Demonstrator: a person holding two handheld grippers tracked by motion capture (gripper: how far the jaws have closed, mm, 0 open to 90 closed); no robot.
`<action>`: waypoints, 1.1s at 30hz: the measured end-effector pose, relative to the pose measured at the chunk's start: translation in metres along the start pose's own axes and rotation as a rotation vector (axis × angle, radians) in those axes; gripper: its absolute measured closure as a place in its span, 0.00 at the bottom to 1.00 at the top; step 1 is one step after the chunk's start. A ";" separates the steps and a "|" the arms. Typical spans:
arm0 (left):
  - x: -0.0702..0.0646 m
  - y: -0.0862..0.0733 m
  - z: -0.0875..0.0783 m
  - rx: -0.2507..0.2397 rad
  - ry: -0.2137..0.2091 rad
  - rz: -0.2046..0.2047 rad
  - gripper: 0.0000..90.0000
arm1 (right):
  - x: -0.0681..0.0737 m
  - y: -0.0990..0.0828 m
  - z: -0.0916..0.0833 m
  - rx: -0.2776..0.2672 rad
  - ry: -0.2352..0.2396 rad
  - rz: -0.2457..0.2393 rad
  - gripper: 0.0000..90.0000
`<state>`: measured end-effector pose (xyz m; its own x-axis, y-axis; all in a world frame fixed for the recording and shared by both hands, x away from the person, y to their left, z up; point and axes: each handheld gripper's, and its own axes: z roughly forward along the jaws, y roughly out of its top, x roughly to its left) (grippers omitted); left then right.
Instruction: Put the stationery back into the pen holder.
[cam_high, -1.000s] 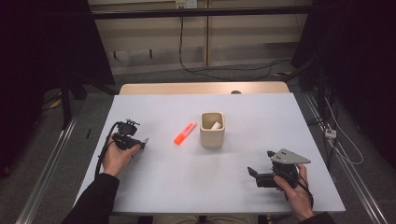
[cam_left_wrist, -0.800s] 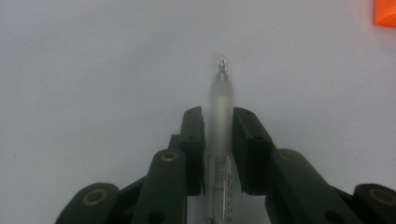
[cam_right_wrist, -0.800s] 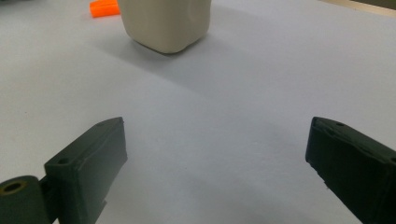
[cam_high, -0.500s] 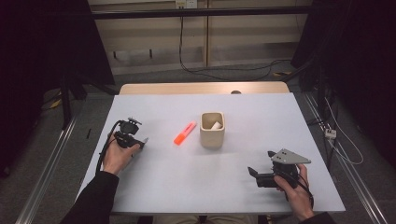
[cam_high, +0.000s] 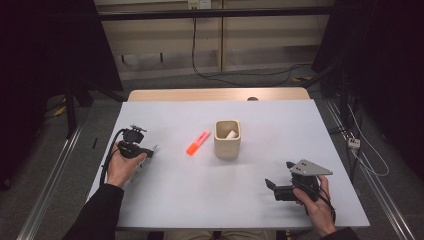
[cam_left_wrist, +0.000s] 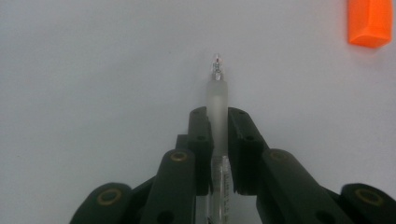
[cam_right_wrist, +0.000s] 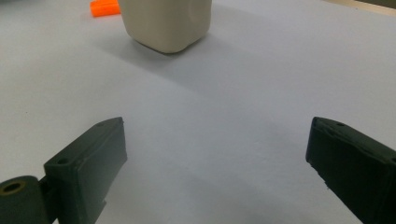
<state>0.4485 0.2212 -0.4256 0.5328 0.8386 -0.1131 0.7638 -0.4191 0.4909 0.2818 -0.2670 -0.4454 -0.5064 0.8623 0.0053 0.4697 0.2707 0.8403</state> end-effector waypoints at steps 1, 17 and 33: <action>0.000 0.000 -0.001 -0.009 0.000 0.000 0.90 | 0.000 0.000 0.000 0.000 0.001 0.001 0.06; -0.014 0.004 -0.022 -0.214 -0.072 0.030 0.90 | 0.000 0.000 0.000 -0.002 0.001 0.001 0.06; -0.046 0.010 -0.042 -0.381 -0.101 0.114 0.90 | 0.000 0.000 0.000 -0.003 0.000 0.001 0.06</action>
<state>0.4164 0.1935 -0.3788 0.6534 0.7483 -0.1144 0.5184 -0.3323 0.7879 0.2816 -0.2669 -0.4451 -0.5062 0.8624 0.0061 0.4683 0.2689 0.8417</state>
